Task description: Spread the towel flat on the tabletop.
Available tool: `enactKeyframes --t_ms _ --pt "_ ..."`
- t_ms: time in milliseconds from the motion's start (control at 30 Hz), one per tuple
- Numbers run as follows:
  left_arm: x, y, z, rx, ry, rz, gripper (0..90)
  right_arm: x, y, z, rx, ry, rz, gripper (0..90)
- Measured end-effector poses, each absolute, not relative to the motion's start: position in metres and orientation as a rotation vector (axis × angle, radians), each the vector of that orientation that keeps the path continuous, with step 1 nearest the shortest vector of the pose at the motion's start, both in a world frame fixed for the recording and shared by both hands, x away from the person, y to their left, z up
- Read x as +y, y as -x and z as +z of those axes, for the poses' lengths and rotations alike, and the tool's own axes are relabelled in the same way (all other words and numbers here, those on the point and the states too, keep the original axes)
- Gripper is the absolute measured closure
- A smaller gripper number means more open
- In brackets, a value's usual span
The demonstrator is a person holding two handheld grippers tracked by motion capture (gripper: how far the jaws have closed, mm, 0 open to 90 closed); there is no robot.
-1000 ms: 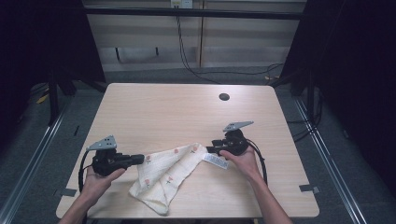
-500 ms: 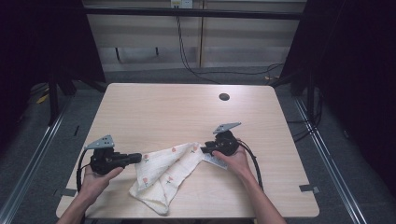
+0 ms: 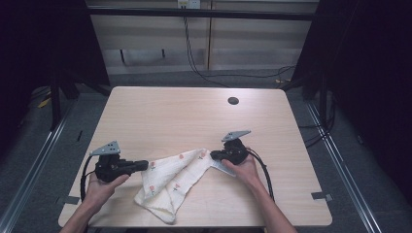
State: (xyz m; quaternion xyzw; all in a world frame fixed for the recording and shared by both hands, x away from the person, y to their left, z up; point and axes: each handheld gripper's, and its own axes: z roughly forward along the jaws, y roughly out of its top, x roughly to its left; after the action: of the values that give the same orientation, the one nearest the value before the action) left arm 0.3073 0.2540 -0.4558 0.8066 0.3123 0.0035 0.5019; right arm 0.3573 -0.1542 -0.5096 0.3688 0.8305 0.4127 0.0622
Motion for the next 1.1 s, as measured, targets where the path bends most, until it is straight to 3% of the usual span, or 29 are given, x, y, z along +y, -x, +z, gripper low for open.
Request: enactKeyframes --t_ms 1100 --pt "0.262 -0.298 -0.434 0.722 -1.82 0.049 87.3 -0.178 -0.334 -0.436 2.418 -1.003 1.572 87.9"
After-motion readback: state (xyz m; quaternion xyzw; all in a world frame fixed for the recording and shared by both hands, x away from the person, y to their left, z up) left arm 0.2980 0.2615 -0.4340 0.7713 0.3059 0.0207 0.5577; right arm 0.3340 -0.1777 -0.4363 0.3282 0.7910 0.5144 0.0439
